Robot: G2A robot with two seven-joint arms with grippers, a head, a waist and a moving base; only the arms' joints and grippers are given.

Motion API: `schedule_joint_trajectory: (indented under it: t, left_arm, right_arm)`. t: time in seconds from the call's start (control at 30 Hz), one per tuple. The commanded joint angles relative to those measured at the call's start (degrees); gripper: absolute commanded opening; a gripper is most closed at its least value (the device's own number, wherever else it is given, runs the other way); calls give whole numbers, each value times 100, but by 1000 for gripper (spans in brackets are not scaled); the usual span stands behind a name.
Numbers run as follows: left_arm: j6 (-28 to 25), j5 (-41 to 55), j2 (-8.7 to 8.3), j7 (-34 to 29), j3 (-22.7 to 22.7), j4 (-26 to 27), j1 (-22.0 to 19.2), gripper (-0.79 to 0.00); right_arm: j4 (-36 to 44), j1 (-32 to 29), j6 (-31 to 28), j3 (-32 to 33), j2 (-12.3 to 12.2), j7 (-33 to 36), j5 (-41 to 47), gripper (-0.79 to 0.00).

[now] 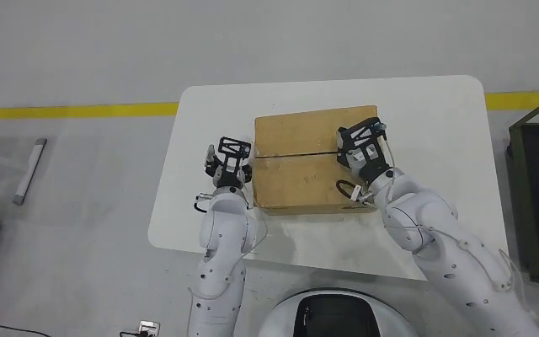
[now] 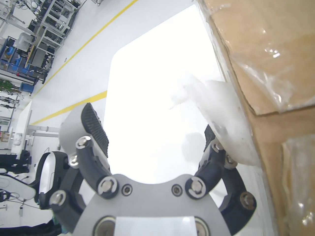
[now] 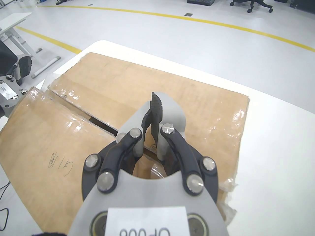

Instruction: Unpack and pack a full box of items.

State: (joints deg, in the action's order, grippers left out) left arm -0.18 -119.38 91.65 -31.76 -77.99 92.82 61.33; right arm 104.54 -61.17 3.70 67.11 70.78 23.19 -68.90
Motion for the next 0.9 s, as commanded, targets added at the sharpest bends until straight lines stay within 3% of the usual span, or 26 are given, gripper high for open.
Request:
schedule_joint_trajectory:
  t: [0.0, 0.43, 0.87]
  left_arm:
    - [23, 139, 2, 33, -23, 10, -6, 0]
    - [-114, 1654, -8, -73, -445, 478, 139, 0]
    - [-149, 1490, -68, 38, -342, 1058, 275, 0]
  right_arm:
    - [-1, -1, 0, 10, 6, 5, -13, -785]
    - [-21, -15, -56, 44, 54, 15, -54, -785]
    - [14, -79, -72, 86, 94, 25, -121, -785]
